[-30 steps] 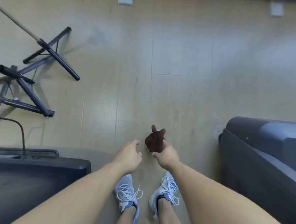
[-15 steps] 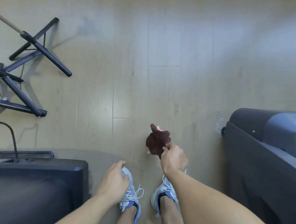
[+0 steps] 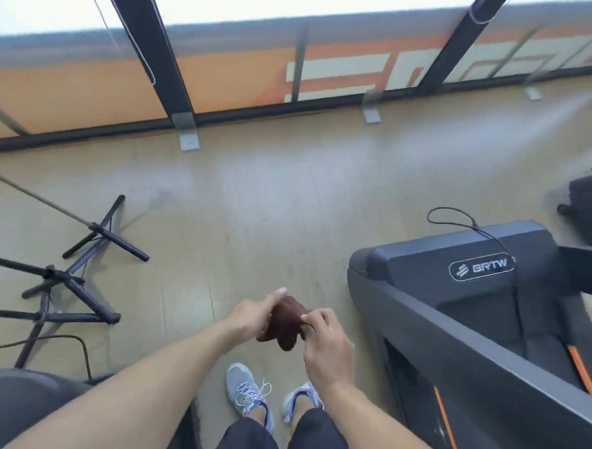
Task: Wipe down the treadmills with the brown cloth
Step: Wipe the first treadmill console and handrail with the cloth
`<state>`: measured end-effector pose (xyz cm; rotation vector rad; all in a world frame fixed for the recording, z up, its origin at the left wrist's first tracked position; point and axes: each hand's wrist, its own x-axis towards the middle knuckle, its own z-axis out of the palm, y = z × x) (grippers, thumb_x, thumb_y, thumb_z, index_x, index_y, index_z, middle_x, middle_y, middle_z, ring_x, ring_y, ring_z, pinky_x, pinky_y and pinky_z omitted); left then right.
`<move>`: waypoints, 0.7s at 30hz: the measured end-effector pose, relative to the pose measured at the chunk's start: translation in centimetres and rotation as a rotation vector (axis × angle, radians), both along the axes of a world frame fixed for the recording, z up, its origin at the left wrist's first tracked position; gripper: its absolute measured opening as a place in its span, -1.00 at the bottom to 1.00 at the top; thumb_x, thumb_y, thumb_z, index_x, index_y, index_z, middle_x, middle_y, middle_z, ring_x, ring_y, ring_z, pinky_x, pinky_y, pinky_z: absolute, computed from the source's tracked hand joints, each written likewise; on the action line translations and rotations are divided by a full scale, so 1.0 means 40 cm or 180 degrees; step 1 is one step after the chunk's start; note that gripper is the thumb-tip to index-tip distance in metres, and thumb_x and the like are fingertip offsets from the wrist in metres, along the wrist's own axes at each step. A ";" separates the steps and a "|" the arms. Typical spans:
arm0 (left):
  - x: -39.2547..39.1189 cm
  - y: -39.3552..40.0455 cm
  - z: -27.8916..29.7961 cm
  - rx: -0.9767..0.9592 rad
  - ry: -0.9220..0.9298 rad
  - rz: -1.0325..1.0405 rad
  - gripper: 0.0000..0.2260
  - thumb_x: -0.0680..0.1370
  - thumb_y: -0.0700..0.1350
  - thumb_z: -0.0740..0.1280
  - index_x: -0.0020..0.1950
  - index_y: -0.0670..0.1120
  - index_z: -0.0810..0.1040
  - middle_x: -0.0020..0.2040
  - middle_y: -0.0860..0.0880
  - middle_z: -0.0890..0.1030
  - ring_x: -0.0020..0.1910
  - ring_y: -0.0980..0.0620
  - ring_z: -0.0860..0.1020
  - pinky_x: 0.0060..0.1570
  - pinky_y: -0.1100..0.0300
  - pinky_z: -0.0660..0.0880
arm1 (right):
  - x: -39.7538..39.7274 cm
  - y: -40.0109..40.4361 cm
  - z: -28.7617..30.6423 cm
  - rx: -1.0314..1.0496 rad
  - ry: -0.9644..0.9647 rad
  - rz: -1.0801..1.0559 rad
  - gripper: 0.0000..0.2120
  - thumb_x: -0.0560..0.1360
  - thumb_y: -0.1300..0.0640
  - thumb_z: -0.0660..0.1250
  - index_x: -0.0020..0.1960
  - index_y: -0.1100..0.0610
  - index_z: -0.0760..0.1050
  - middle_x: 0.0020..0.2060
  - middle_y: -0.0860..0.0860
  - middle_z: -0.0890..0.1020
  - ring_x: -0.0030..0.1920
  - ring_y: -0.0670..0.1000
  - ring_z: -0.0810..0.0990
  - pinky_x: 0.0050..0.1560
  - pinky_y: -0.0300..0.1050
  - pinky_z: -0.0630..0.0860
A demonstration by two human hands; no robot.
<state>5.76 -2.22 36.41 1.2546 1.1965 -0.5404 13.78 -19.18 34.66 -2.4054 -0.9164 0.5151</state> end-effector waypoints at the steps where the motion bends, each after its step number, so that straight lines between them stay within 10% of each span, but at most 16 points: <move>1: 0.010 -0.006 0.056 -0.0203 -0.0092 -0.0042 -0.21 0.36 0.56 0.25 0.12 -0.10 0.71 0.00 -0.10 0.75 -0.07 -0.04 0.69 0.14 0.21 0.47 | 0.012 -0.007 0.065 0.0161 -0.0147 0.0055 -0.83 0.50 0.16 0.38 0.00 -0.07 0.47 -0.03 -0.15 0.52 -0.18 0.03 0.59 -0.42 0.02 0.51; 6: 0.068 -0.101 0.258 0.0450 -0.0988 0.0423 -0.68 0.48 0.13 0.51 0.05 -0.10 0.69 -0.04 -0.02 0.75 0.07 0.00 0.68 0.23 0.07 0.54 | 0.069 -0.083 0.300 0.0510 -0.0159 -0.0073 -0.86 0.54 0.16 0.41 0.02 -0.07 0.60 0.00 -0.22 0.52 -0.08 -0.06 0.56 -0.20 -0.01 0.55; 12: 0.097 -0.337 0.422 0.1438 -0.1555 0.0553 -0.90 0.64 -0.12 0.33 0.04 -0.03 0.66 -0.10 -0.03 0.72 -0.05 -0.02 0.67 0.02 0.05 0.56 | 0.085 -0.259 0.407 0.0739 0.0759 -0.0241 -0.85 0.54 0.05 0.44 0.03 -0.19 0.57 0.04 -0.29 0.51 0.02 -0.13 0.59 0.00 -0.15 0.58; 16: 0.073 -0.498 0.488 0.1637 -0.1739 0.0631 -0.84 0.66 -0.09 0.29 0.16 0.05 0.63 -0.02 0.05 0.72 0.02 0.00 0.67 0.13 -0.01 0.57 | 0.075 -0.422 0.483 0.1316 0.1747 -0.0980 -0.65 0.66 0.01 0.30 0.42 -0.19 0.40 0.35 -0.17 0.49 0.31 -0.12 0.49 0.15 -0.25 0.42; 21: 0.026 -0.702 0.579 0.1972 -0.2130 0.0903 -0.85 0.58 -0.01 0.28 0.00 0.07 0.65 -0.15 0.08 0.71 -0.07 0.03 0.67 -0.01 -0.01 0.58 | 0.080 -0.594 0.535 0.1151 0.2693 -0.1215 -0.02 0.38 -0.61 0.23 0.63 -0.07 0.26 0.55 -0.13 0.35 0.57 0.00 0.28 0.59 0.04 0.12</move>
